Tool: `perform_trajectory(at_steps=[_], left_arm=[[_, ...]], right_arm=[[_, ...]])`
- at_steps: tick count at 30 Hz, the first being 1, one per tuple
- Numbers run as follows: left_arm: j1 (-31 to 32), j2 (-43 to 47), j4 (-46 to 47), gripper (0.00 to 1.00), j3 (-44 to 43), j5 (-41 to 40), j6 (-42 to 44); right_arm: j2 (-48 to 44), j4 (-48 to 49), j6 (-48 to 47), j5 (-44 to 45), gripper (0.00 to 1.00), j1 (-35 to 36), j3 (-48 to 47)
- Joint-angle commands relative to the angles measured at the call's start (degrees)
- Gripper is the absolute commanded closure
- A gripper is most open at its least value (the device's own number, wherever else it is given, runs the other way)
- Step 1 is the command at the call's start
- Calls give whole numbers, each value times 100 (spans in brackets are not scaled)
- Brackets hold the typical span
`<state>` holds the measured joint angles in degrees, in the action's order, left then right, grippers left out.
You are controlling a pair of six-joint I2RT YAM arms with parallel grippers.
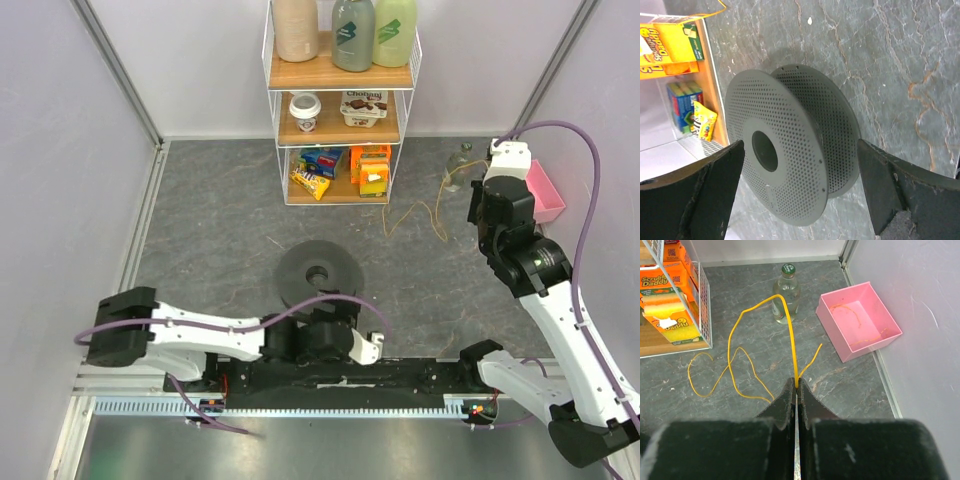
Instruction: Wrap the cables
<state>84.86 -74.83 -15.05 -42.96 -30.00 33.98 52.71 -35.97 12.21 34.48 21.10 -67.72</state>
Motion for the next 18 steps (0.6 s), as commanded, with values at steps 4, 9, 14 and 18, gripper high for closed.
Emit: perform_trajectory(at_steps=[4,9,14,18], left_arm=[[374,-1427,2564,1,463,-2385,451],[356,-2027,3298,1,815,-3204,365],[286,-2010,3877,3,1175,-3478,645],[58,-1860,3895,18,1264,-3443,759]], right_arm=[[-41,230,-122,-108,100,-10,93],[-155,265,-201,-178,100,-1,198],[-200,327,-219,-319,100,-1,268],[-200,336,-192,-372,100,-18,268]])
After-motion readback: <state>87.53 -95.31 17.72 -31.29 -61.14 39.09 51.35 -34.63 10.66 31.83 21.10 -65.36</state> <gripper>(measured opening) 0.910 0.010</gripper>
